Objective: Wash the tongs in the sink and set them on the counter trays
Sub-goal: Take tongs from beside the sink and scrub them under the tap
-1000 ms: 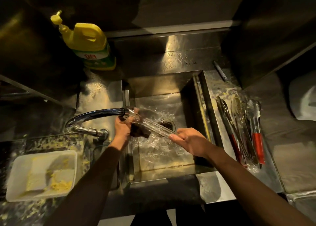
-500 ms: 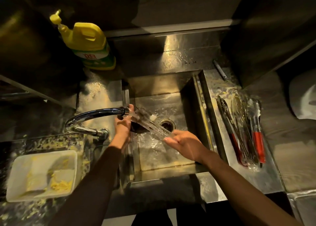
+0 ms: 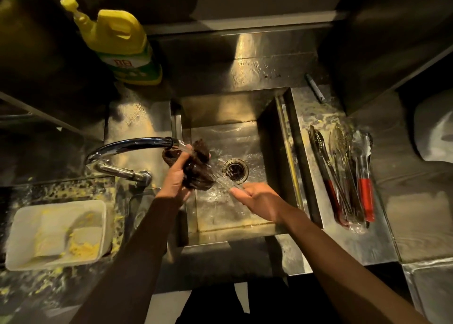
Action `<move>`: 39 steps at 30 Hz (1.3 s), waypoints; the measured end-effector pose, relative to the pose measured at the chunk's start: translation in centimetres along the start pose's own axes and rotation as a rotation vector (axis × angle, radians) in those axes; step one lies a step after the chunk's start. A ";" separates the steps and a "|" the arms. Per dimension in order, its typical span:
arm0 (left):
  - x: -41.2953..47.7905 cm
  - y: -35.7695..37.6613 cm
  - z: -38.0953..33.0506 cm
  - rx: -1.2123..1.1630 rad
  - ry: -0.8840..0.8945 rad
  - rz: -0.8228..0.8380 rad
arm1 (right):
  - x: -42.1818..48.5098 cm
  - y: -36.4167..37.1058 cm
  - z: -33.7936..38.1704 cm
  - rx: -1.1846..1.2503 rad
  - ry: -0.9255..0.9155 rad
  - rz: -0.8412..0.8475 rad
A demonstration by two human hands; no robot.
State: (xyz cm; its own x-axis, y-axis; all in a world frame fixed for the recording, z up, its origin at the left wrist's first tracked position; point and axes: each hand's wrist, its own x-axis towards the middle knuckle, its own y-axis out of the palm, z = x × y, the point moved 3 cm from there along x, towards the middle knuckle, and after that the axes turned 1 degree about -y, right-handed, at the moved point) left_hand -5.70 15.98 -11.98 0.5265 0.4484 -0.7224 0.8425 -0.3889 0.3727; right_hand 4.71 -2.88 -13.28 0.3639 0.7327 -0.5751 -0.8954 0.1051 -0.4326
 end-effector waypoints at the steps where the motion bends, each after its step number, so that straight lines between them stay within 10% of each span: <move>1: 0.3 -0.5 -0.3 0.036 0.001 -0.018 | 0.0 -0.2 -0.2 -0.010 0.001 0.019; 15: 0.9 -1.7 1.1 0.088 0.091 -0.303 | -0.2 -4.0 -2.9 -0.214 -0.039 -0.192; 29: -6.4 6.2 4.7 0.301 0.215 -0.144 | -6.9 -6.0 -2.9 -0.023 -0.308 -0.660; 39: -10.8 12.4 1.9 0.312 0.341 -0.028 | -10.3 -11.0 -0.9 -0.079 -0.376 -0.559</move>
State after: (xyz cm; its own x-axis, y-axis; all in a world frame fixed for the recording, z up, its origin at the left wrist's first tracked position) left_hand -1.14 4.73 -0.68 0.5553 0.6812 -0.4770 0.8101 -0.5727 0.1252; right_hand 11.00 -12.15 -3.22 0.6403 0.7678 0.0244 -0.5716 0.4974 -0.6526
